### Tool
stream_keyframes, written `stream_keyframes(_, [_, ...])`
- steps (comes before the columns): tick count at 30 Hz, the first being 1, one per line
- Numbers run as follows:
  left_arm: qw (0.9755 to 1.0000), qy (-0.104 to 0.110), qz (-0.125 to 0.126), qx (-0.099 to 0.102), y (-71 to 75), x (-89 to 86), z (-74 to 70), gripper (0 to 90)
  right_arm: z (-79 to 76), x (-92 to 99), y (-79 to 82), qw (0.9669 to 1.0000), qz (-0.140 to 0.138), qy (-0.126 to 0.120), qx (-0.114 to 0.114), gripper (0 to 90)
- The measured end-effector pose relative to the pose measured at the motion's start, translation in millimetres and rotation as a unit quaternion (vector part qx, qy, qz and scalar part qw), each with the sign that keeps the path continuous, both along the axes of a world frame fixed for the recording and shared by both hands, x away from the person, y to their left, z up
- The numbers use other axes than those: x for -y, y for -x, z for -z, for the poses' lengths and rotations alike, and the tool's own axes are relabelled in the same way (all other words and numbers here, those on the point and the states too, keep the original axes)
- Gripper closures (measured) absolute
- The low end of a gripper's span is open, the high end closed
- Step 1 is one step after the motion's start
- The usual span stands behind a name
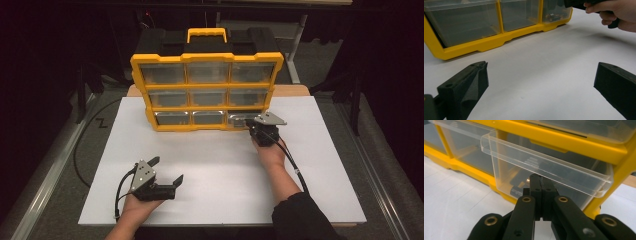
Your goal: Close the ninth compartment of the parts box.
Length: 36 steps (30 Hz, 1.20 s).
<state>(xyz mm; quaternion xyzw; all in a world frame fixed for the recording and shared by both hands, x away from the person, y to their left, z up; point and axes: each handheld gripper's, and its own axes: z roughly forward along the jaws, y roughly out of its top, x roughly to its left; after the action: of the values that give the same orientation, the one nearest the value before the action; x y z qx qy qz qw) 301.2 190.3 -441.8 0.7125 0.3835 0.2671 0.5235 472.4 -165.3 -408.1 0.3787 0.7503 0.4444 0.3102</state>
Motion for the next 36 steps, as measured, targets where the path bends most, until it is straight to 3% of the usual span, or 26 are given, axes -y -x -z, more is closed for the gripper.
stream_keyframes(12, [1.0,0.003,-0.002,-0.001,-0.3,-2.6,0.3,0.3,-0.5,-7.3,-20.3,0.9998,0.016,0.0,-0.007,90.0])
stream_keyframes(19, [1.0,0.001,-0.006,-0.003,-1.3,-4.0,0.8,0.3,-0.3,-11.2,-16.5,0.9999,0.007,0.003,-0.014,89.2])
stream_keyframes(27, [0.9998,-0.008,-0.017,-0.01,-3.6,-6.4,1.5,0.3,-3.2,0.7,8.6,0.9995,-0.021,-0.004,-0.023,68.6])
stream_keyframes(31, [0.9997,-0.006,-0.022,-0.01,-3.8,-6.6,1.1,0.3,-6.3,10.9,24.4,0.9993,-0.027,-0.011,-0.025,53.7])
stream_keyframes(36, [0.9996,-0.003,-0.028,-0.008,-3.3,-6.7,-1.1,0.3,-11.7,22.0,48.1,0.9984,-0.046,-0.031,-0.011,33.0])
